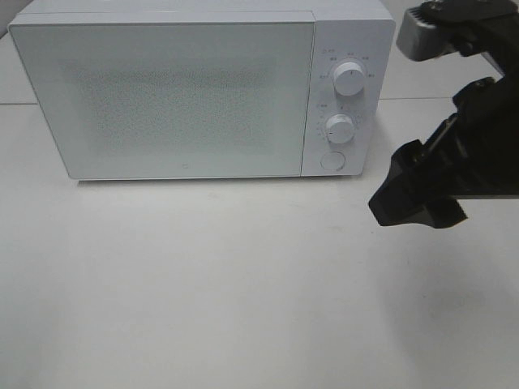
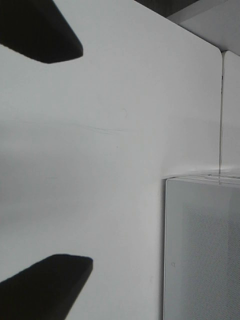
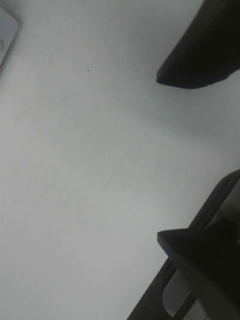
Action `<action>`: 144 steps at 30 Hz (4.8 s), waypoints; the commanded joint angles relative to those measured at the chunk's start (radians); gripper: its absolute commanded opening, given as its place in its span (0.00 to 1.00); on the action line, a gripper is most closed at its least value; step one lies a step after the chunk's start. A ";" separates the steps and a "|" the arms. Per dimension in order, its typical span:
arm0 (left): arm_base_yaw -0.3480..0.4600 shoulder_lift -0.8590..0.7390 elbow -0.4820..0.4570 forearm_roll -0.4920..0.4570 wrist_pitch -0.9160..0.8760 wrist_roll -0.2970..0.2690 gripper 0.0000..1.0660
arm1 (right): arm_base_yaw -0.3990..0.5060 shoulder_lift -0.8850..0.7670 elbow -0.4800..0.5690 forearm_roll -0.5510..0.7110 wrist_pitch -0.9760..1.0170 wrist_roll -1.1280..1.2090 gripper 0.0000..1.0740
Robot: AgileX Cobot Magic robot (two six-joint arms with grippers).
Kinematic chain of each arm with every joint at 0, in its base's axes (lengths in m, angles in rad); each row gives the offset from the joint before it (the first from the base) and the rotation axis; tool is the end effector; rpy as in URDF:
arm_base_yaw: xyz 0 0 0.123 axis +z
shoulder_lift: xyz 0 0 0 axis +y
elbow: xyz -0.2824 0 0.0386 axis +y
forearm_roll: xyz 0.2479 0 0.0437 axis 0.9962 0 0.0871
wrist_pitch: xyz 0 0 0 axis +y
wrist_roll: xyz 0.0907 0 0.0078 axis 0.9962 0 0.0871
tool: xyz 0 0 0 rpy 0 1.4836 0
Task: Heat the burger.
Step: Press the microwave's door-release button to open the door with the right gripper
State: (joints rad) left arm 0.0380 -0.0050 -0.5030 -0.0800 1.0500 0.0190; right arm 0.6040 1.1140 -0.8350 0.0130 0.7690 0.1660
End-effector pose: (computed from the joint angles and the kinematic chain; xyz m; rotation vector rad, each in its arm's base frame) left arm -0.0054 -0.0065 0.2791 -0.0157 2.0235 -0.0594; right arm 0.1744 0.1214 0.2925 -0.5486 2.5030 0.3172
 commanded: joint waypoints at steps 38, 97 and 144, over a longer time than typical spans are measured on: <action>0.003 -0.020 0.003 0.004 -0.012 -0.001 0.90 | -0.384 -0.854 0.286 -0.020 0.215 -0.054 0.70; 0.003 -0.020 0.003 0.004 -0.012 -0.001 0.90 | -0.484 -0.688 0.305 0.001 -0.284 -0.058 0.70; 0.003 -0.020 0.003 0.004 -0.012 -0.001 0.90 | -0.437 0.296 0.375 0.021 -1.469 -0.135 0.70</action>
State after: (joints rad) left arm 0.0380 -0.0050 -0.5030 -0.0800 1.0500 0.0190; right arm 0.1520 1.3910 -0.4620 0.0270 -0.6290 0.0770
